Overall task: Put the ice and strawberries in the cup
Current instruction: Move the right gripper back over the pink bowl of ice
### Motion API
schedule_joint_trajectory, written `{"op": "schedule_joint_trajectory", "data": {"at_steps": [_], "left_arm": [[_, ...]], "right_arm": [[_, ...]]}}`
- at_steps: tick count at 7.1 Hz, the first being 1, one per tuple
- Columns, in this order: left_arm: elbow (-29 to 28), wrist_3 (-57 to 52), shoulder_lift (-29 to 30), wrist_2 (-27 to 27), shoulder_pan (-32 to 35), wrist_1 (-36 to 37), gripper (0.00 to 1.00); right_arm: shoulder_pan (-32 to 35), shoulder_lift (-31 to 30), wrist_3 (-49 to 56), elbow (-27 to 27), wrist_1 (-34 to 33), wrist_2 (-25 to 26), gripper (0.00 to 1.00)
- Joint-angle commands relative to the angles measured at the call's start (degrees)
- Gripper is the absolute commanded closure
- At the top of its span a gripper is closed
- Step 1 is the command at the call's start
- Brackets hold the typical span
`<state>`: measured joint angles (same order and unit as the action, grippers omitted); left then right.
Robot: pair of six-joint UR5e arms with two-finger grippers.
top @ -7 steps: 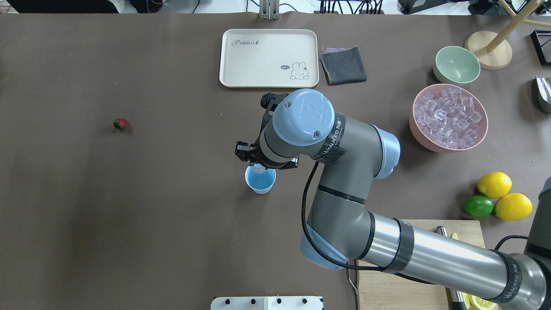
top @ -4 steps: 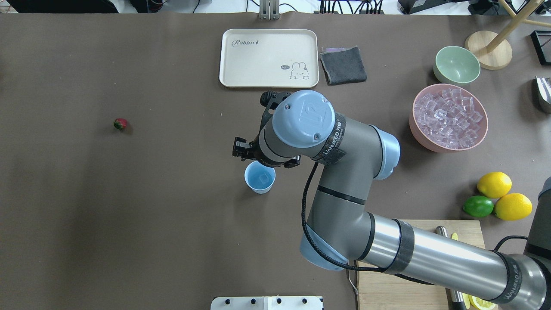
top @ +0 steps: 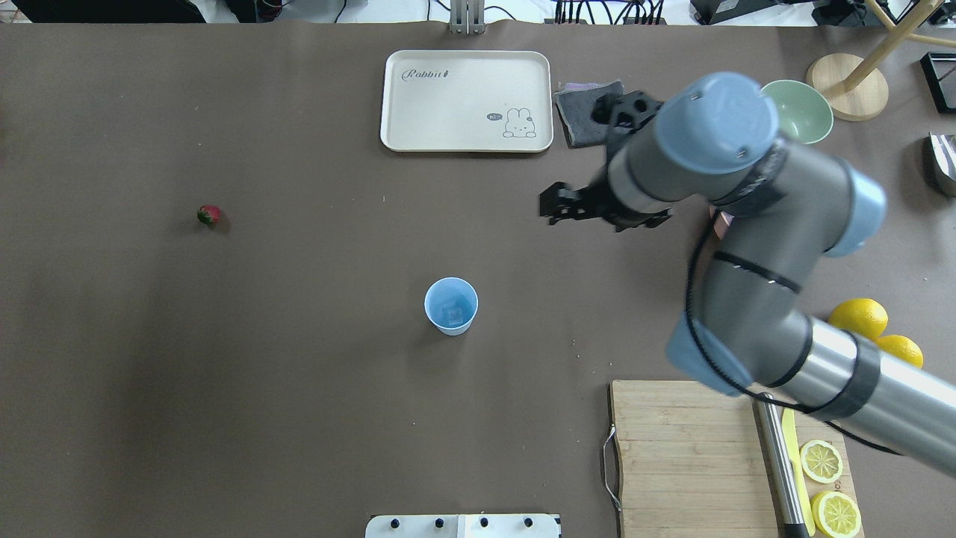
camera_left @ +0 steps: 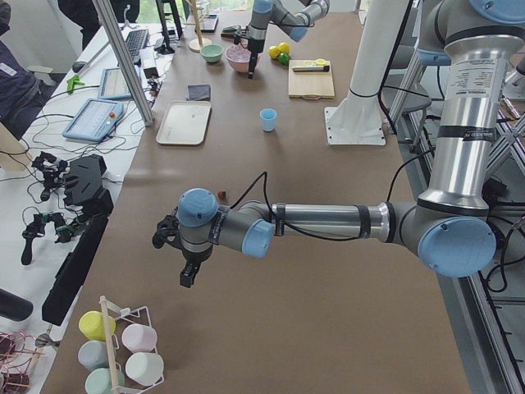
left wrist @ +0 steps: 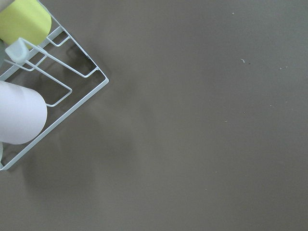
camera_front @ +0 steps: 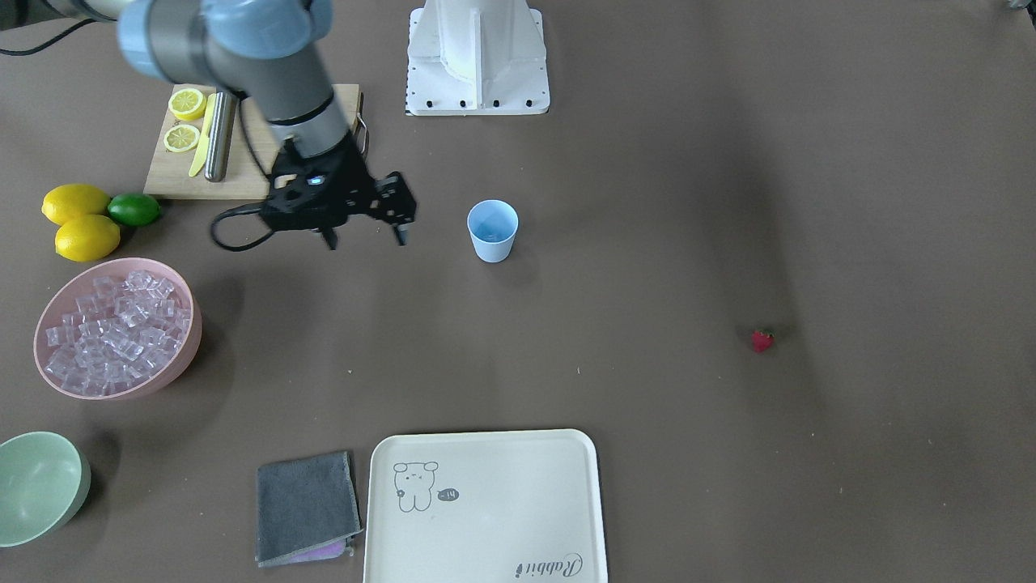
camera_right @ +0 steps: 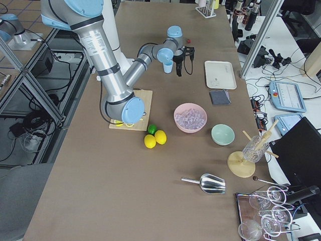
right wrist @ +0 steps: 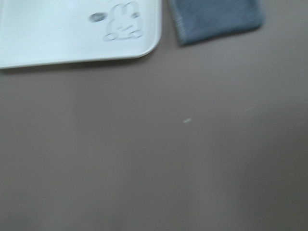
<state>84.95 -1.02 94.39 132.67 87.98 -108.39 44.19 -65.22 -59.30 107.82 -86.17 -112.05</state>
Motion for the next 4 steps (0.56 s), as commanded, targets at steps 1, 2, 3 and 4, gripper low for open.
{"op": "schedule_joint_trajectory", "data": {"at_steps": [1,2,3,4], "left_arm": [[0.48,-0.03,-0.7,0.3,0.0,-0.07,0.02],[0.4,-0.03,-0.7,0.31,-0.09,-0.07,0.02],[0.31,-0.03,-0.7,0.31,0.0,-0.07,0.02],[0.05,-0.03,-0.7,0.22,-0.09,-0.07,0.02]], "right_arm": [[14.3,-6.76,31.13,-1.89,-7.64,-4.32,0.0],[15.74,-6.67,35.0,-2.43,-10.31,-4.32,0.01],[15.75,-6.41,34.6,-4.96,-9.72,-4.41,0.02],[15.32,-6.32,34.6,-8.21,-9.37,-4.23,0.03]]}}
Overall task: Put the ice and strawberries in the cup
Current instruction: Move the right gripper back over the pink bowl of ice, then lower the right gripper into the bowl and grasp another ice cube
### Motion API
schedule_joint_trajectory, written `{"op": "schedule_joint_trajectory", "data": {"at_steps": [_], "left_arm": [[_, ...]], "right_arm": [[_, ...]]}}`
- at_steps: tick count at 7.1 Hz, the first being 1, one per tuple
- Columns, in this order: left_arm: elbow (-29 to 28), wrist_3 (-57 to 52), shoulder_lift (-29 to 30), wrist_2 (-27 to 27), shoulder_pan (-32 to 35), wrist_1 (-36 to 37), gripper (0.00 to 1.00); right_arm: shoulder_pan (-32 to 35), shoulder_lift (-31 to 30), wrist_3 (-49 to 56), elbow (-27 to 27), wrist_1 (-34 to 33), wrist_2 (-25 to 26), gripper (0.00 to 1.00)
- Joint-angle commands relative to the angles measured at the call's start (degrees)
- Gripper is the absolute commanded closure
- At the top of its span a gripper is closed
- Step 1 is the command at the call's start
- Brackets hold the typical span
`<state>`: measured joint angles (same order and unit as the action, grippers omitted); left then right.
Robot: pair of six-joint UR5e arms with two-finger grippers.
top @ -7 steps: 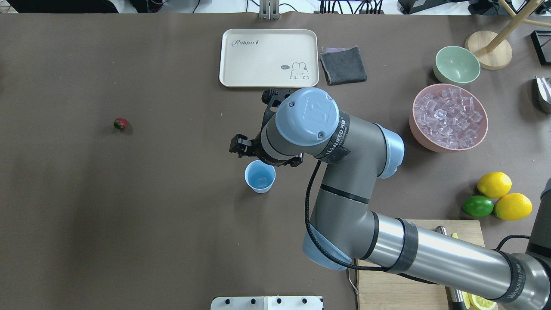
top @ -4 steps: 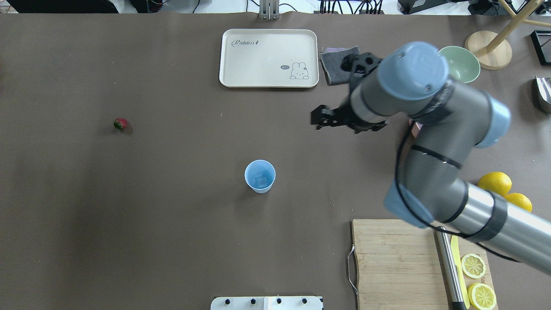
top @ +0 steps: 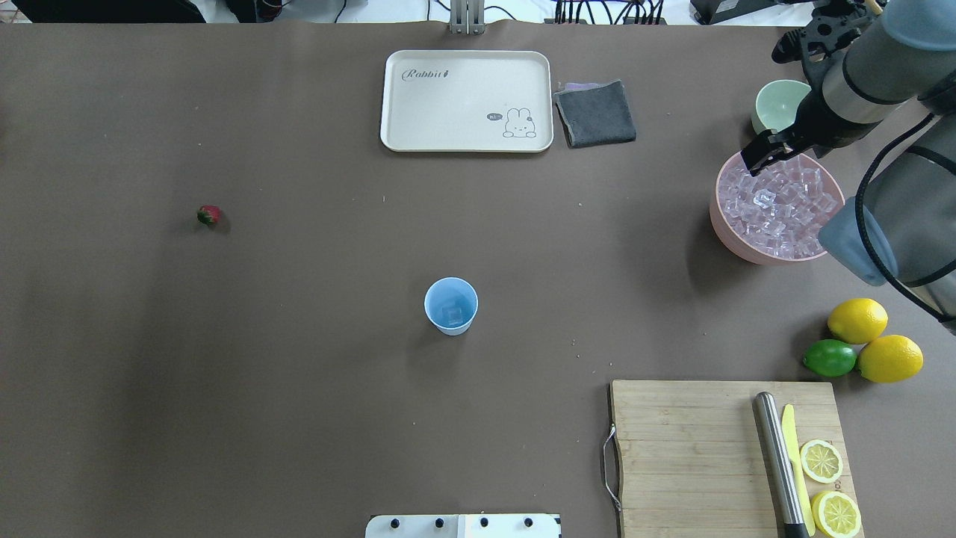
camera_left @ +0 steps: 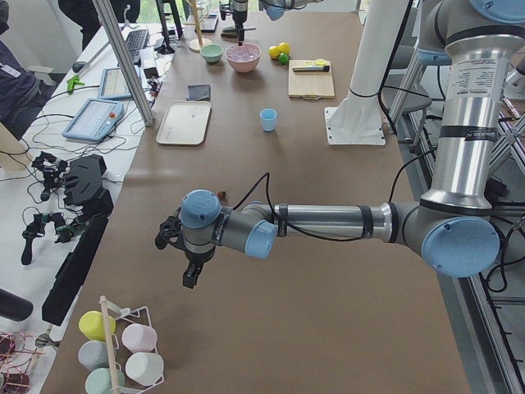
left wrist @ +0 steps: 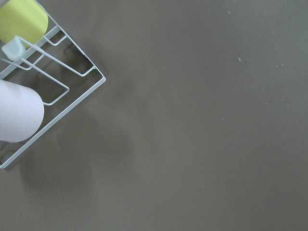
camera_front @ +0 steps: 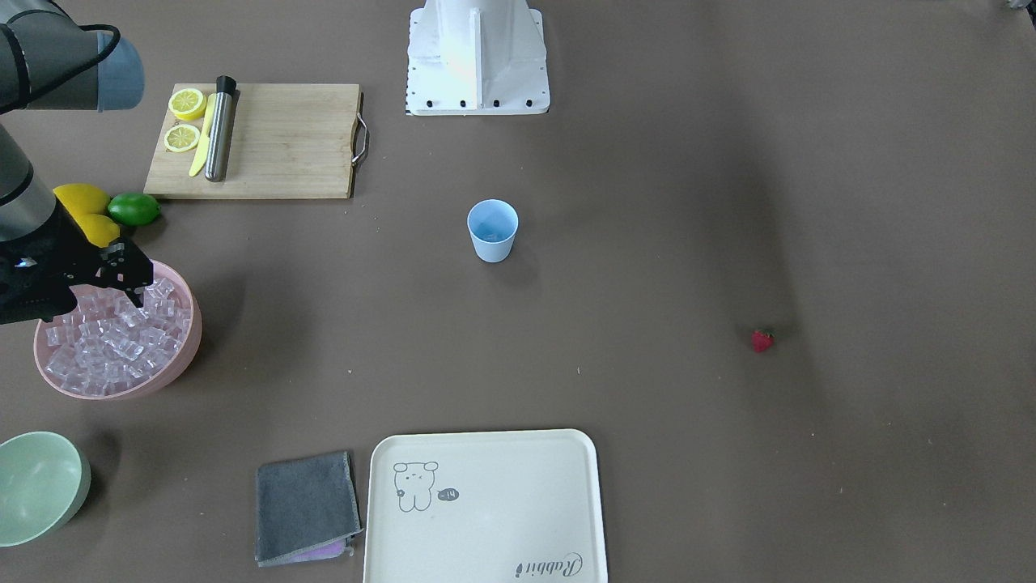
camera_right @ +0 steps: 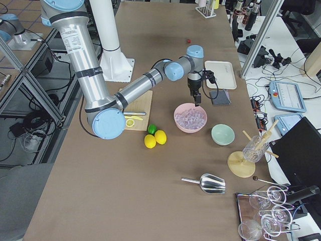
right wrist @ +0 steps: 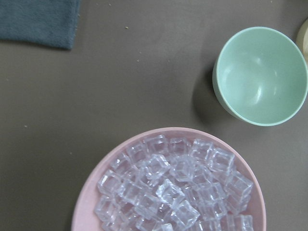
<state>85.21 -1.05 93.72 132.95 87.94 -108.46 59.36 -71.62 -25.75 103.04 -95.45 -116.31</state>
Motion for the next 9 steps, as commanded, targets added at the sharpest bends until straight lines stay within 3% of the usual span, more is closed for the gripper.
{"op": "schedule_joint_trajectory", "data": {"at_steps": [1,5,9], "left_arm": [[-0.13,0.0,-0.12,0.03,-0.05,0.0,0.02],[-0.4,0.0,0.41,-0.15,-0.05,0.09,0.02],[-0.66,0.09,0.5,-0.15,-0.31,0.17,0.02]], "right_arm": [[-0.82,0.34,0.88,-4.77,-0.08,0.03,0.07],[-5.65,-0.01,-2.2,-5.65,-0.17,0.12,0.09],[-6.19,0.35,-1.76,-7.59,-0.08,0.21,0.15]]}}
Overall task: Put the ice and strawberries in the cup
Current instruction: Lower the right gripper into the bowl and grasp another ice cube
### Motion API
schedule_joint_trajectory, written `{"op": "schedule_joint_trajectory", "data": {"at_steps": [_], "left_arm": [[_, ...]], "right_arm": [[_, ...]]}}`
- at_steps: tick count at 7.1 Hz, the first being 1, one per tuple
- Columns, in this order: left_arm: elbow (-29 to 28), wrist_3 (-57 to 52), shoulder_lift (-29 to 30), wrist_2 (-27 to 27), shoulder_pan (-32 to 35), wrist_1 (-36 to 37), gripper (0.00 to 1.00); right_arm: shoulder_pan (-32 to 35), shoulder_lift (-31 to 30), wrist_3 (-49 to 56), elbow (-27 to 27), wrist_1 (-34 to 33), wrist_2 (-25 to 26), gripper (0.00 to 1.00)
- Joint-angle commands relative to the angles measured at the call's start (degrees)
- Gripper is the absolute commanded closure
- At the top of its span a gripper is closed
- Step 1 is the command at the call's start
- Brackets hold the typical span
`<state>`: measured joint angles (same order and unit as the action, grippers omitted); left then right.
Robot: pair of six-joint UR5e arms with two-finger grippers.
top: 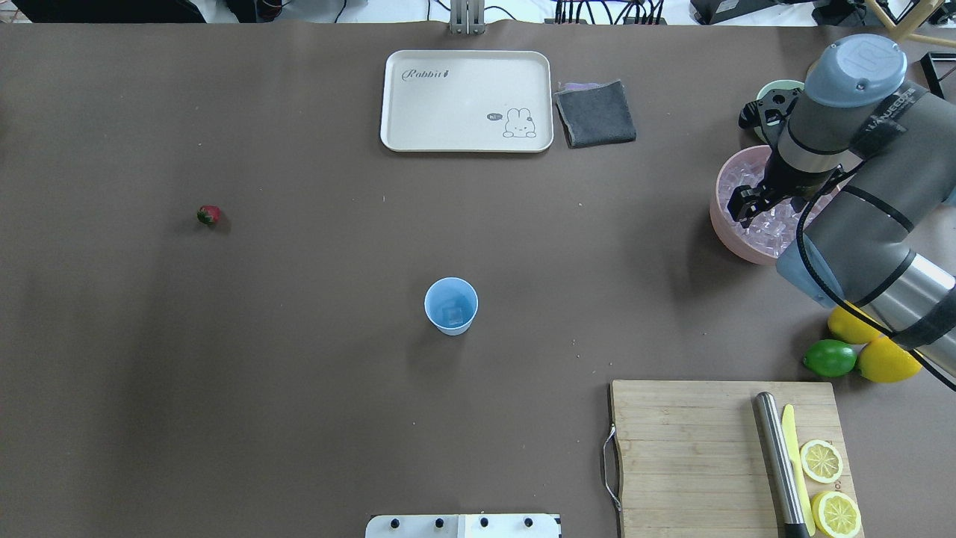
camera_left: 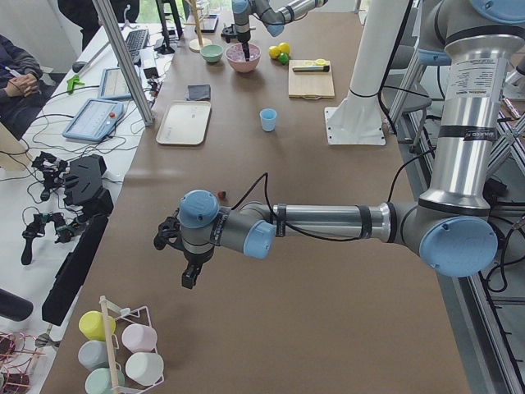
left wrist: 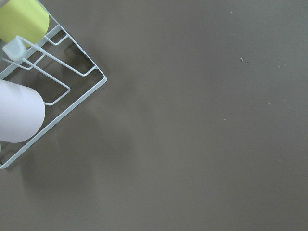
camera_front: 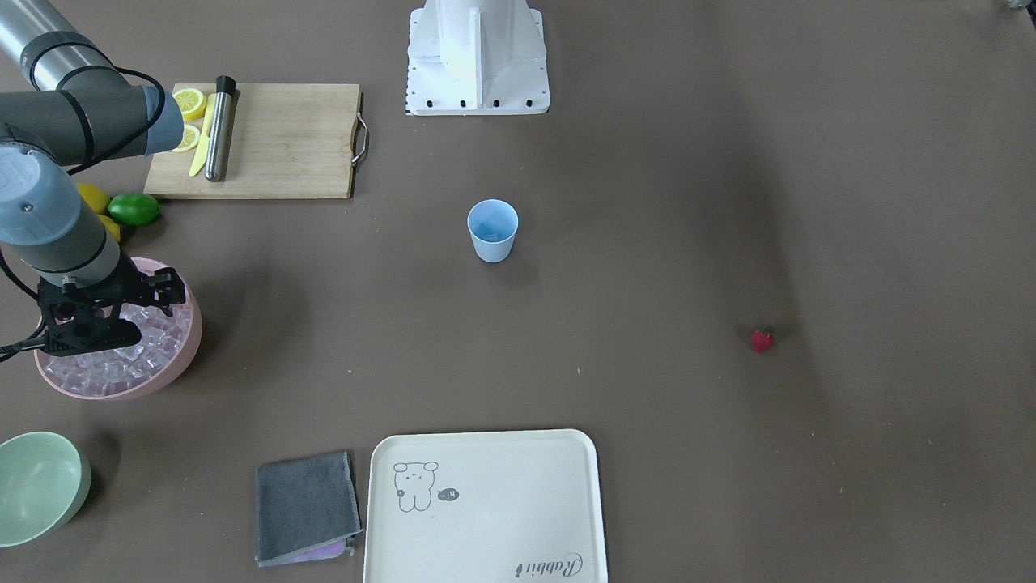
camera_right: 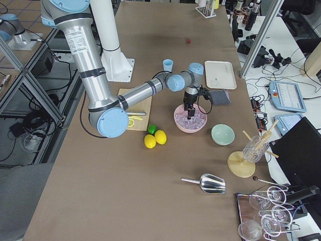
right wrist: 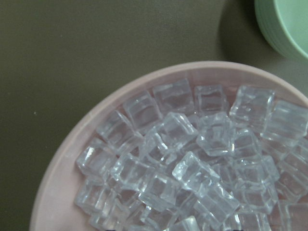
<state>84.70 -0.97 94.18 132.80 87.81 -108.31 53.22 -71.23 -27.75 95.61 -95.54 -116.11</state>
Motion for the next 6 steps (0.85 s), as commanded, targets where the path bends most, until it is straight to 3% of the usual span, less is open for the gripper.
{"op": "schedule_joint_trajectory", "data": {"at_steps": [1,5,6], "left_arm": [[-0.15,0.0,0.03,0.0,-0.18,0.03,0.02],[-0.41,0.09,0.21,0.0,-0.18,0.03,0.02],[-0.42,0.01,0.21,0.0,-0.18,0.03,0.02]], "right_arm": [[-0.05,-0.13,0.41,-0.24,-0.08,0.09,0.15],[-0.14,0.04,0.59,-1.65,0.0,0.36,0.15],[-0.14,0.04,0.42,-1.56,0.0,0.27,0.24]]}}
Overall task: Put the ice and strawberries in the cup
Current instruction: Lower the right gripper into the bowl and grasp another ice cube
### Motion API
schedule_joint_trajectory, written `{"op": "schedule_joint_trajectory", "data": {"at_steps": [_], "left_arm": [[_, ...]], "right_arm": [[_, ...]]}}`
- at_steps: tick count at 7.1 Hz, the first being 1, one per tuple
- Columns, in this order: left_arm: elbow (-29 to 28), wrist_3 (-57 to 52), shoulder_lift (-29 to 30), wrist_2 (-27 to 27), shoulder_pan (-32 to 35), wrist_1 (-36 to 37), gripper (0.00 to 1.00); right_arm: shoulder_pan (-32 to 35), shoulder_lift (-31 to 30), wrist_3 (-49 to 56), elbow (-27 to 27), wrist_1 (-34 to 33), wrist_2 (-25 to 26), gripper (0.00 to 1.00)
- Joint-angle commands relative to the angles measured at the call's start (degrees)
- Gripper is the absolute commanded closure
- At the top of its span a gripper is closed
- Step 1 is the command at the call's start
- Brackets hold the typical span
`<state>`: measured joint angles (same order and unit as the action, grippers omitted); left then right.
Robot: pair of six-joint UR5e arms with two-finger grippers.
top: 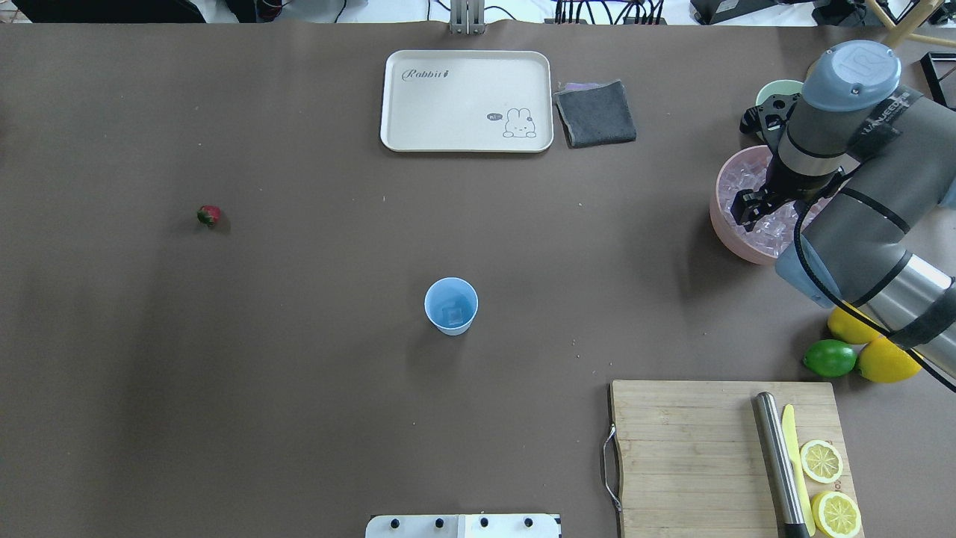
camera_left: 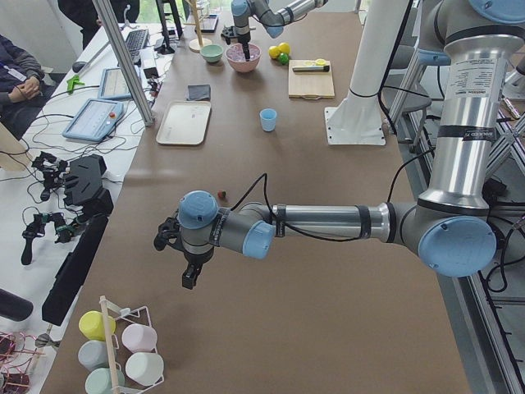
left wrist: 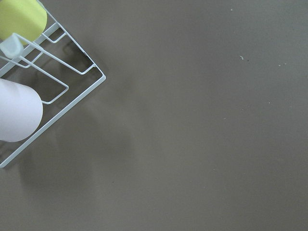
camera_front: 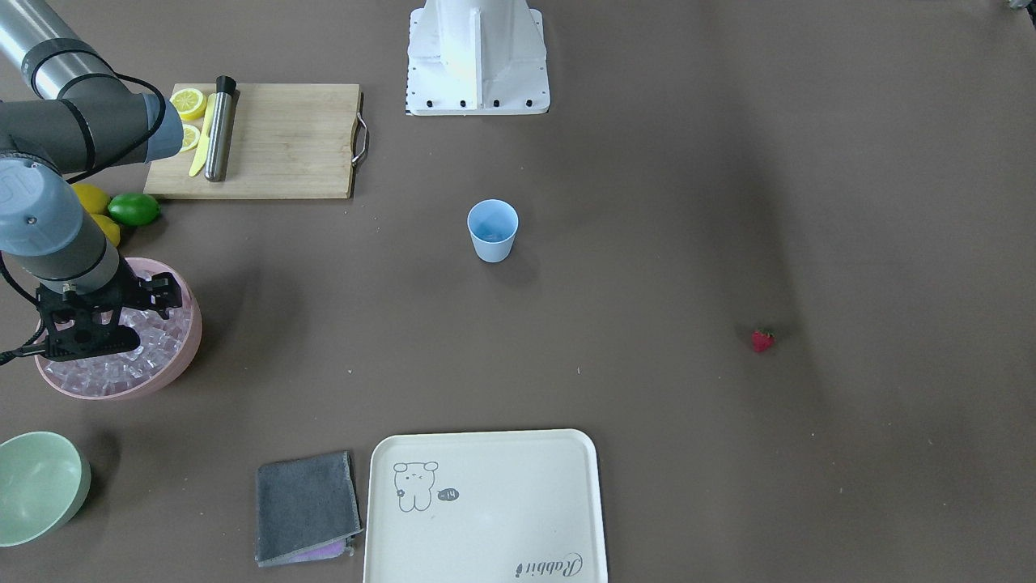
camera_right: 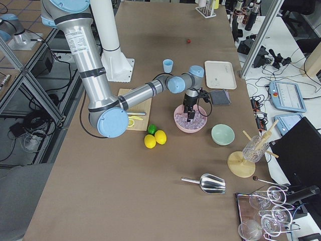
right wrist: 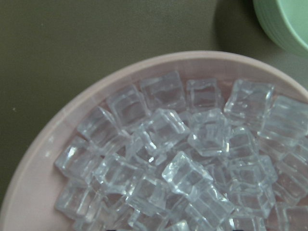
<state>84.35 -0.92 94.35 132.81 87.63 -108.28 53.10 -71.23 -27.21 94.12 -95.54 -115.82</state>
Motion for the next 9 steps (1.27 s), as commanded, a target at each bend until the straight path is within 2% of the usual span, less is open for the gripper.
{"op": "schedule_joint_trajectory", "data": {"at_steps": [1,6,7,9], "left_arm": [[-0.06,-0.05,0.04,-0.01,0.0,0.0,0.02],[0.29,0.04,0.3,-0.01,0.0,0.0,0.02],[0.29,0.13,0.57,-0.01,0.0,0.0,0.02],[0.29,0.13,0.66,-0.01,0.0,-0.09,0.02]], "right_arm": [[-0.02,0.21,0.05,-0.16,0.0,-0.02,0.44],[-0.28,-0.4,0.14,-0.6,-0.09,0.15,0.44],[-0.28,-0.32,0.05,-0.69,-0.09,0.07,0.56],[-0.02,-0.14,0.31,-0.6,-0.09,-0.28,1.0]]}}
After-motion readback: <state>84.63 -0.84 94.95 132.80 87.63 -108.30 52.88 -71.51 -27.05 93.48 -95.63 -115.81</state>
